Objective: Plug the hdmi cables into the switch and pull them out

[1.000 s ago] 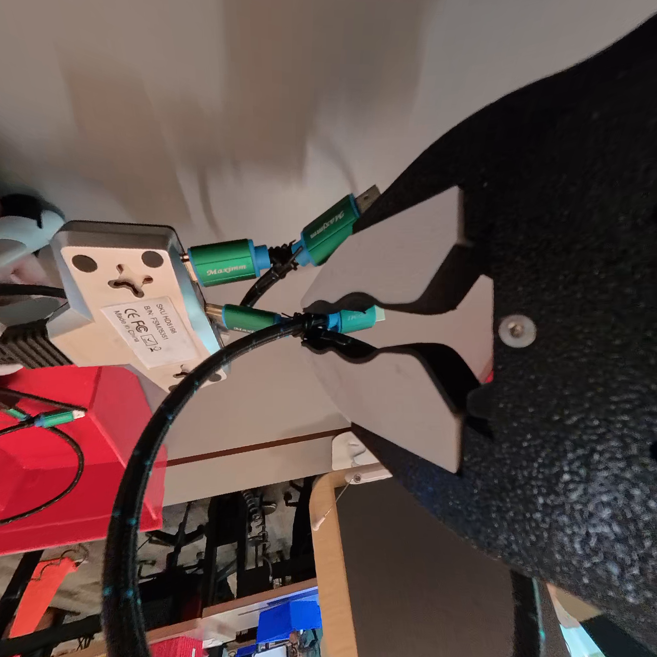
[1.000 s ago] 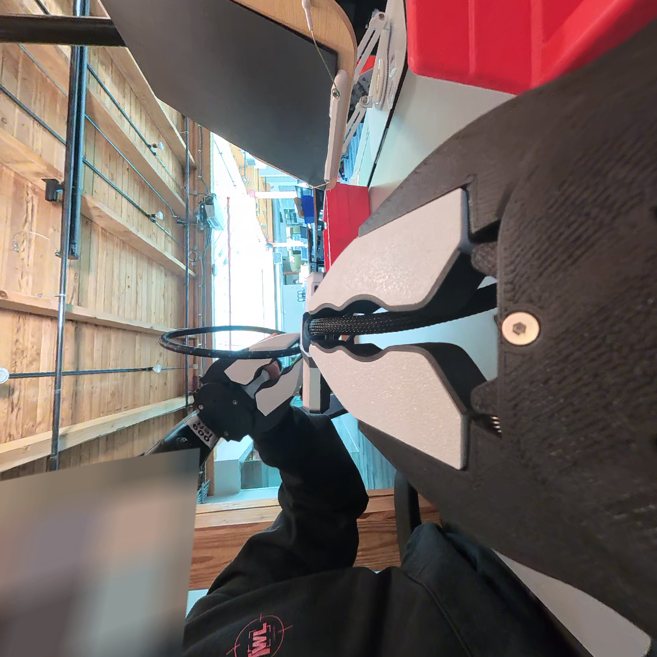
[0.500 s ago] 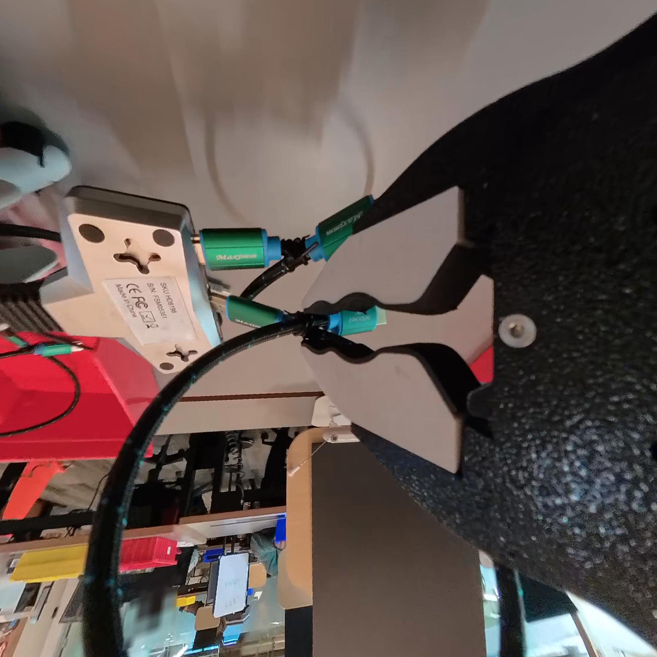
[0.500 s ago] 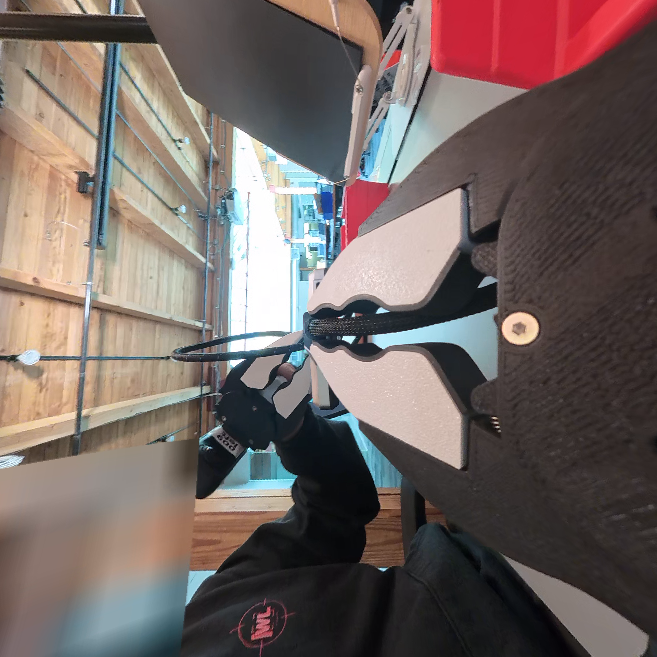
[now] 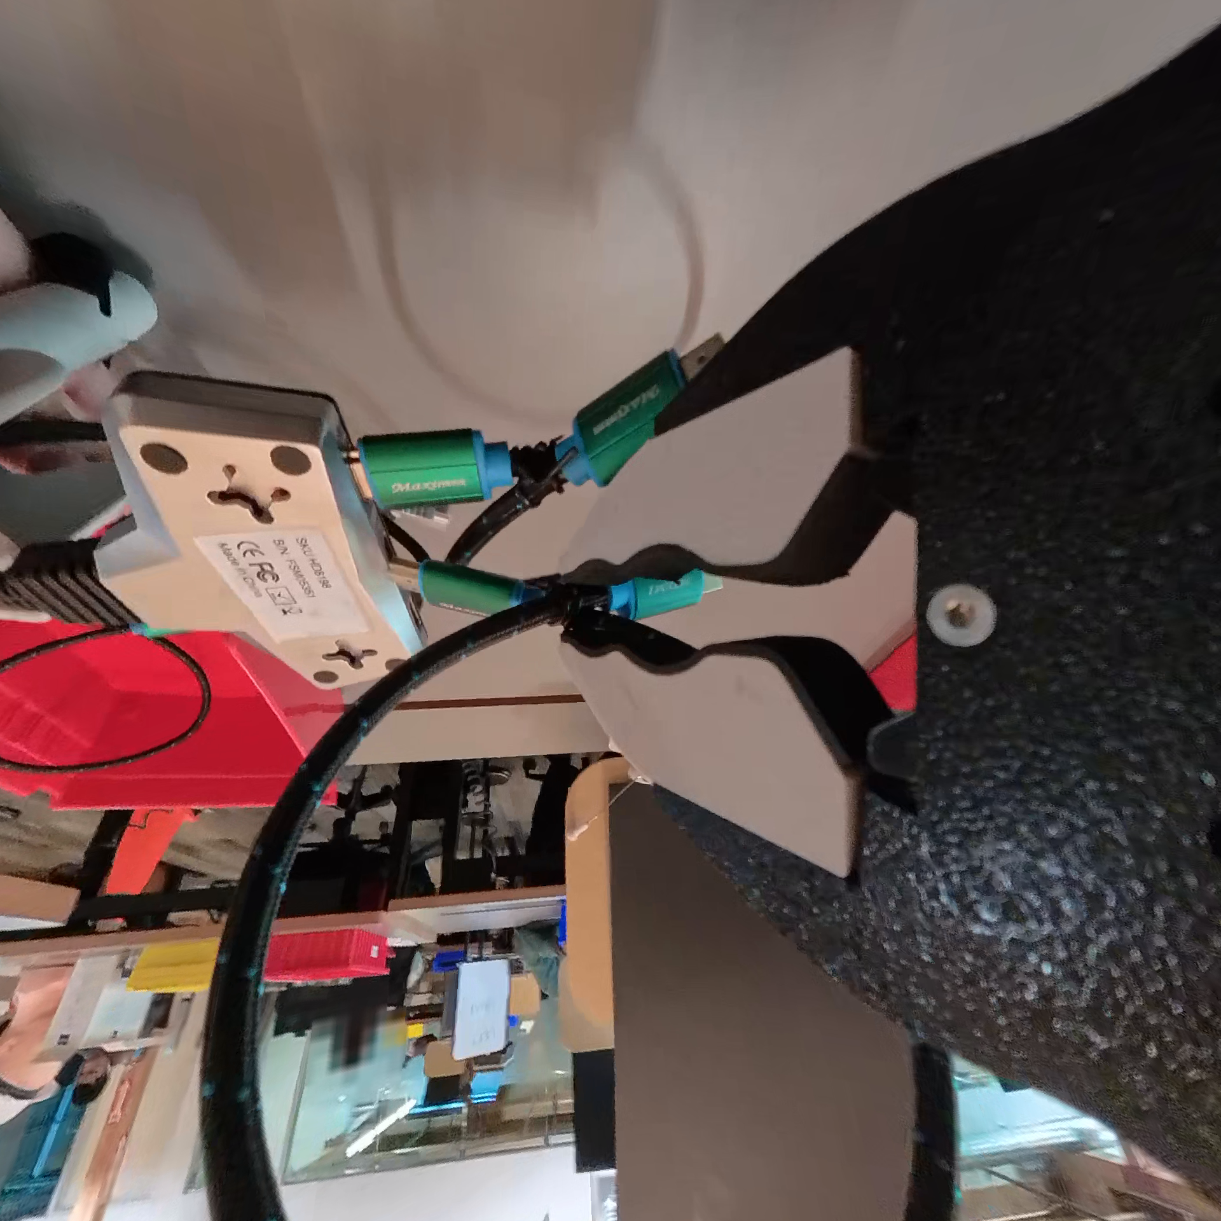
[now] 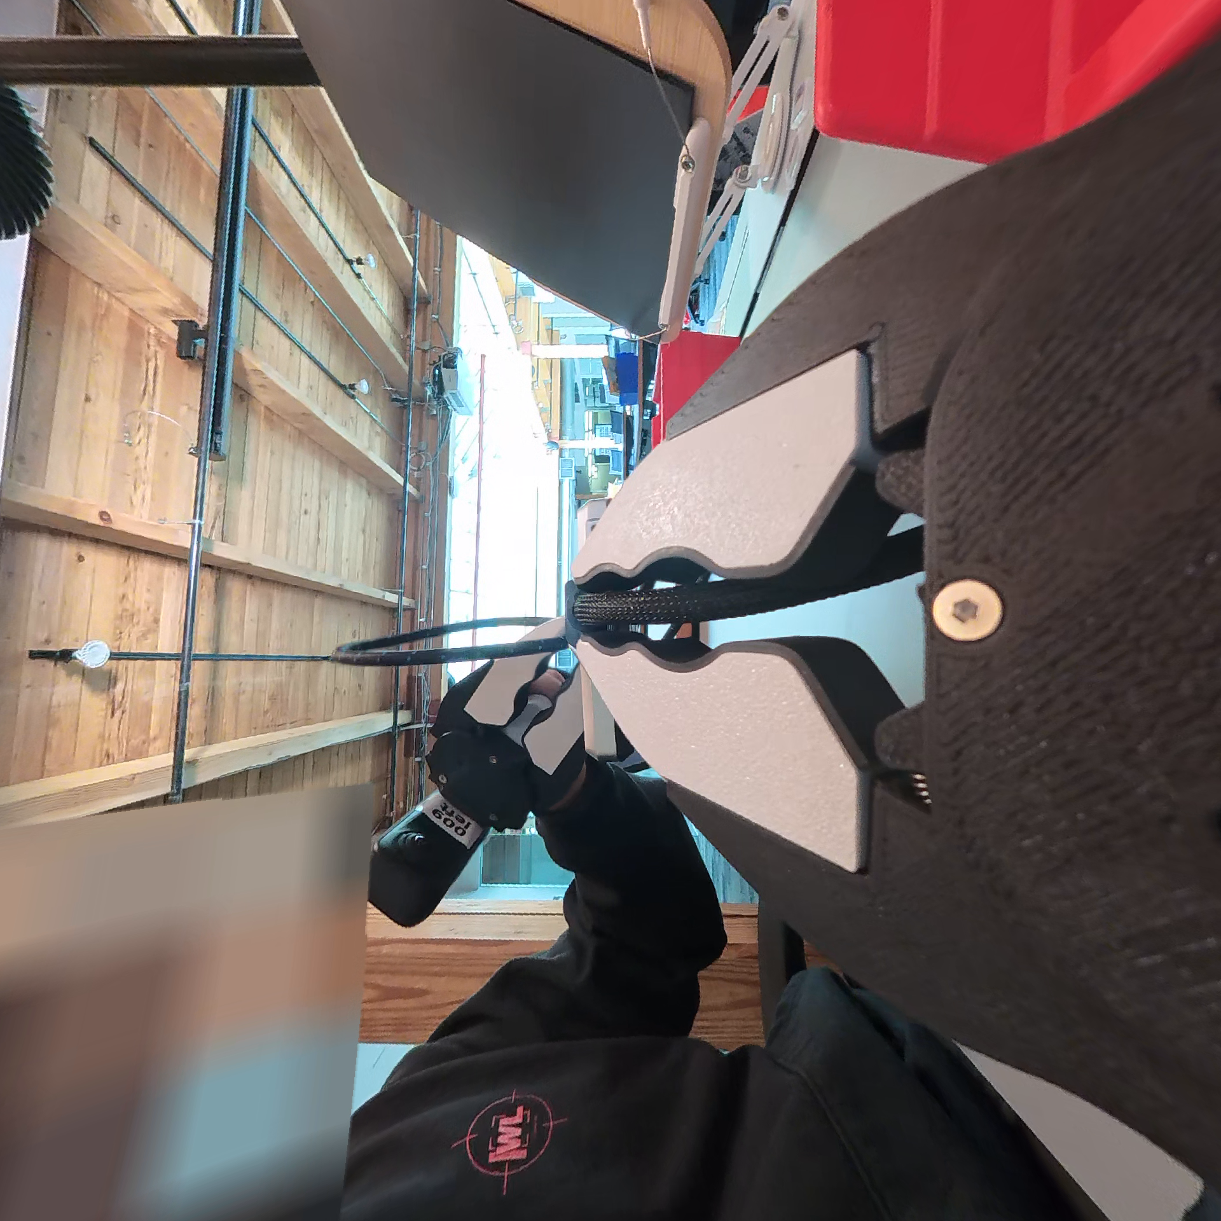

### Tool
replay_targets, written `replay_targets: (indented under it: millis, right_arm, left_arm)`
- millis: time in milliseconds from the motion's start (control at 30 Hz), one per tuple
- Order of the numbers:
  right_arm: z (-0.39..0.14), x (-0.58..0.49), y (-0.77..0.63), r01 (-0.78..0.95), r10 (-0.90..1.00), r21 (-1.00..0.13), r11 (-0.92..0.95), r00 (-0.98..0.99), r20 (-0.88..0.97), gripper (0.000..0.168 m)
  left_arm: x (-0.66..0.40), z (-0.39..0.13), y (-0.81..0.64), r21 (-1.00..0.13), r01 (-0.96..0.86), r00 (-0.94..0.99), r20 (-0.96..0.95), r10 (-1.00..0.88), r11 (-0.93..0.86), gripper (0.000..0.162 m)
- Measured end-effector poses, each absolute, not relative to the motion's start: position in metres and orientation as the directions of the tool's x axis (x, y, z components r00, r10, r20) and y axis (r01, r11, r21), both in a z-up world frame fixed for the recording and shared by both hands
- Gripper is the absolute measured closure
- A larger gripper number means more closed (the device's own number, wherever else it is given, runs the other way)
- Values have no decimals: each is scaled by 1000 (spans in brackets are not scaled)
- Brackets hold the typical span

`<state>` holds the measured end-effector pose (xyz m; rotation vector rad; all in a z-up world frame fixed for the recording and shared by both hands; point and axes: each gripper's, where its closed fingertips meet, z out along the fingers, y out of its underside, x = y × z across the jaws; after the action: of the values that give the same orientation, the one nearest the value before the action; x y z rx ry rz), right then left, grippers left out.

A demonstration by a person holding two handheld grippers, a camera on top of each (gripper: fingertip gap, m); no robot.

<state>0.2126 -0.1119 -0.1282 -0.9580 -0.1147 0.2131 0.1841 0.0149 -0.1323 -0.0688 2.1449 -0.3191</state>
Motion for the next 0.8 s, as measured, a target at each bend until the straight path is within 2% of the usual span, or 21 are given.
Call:
replay_targets:
  millis: [33, 367, 567, 800]
  right_arm:
    - [-127, 212, -113, -130, 234, -817, 562, 972, 6, 157]
    - [-121, 212, -122, -161, 261, -772, 614, 965, 6, 157]
    - [-119, 213, -125, -179, 267, -753, 634, 964, -4, 157]
    - [-117, 214, -128, -224, 301, -728, 648, 953, -26, 157]
  left_arm:
    - [183, -132, 13, -246, 94, -569, -808, -151, 965, 150]
    - [178, -121, 1, -215, 137, -542, -833, -108, 967, 150]
    - [178, -112, -5, -140, 123, -439, -896, -73, 983, 150]
    - [175, -106, -13, -163, 158, -420, -904, -83, 974, 150]
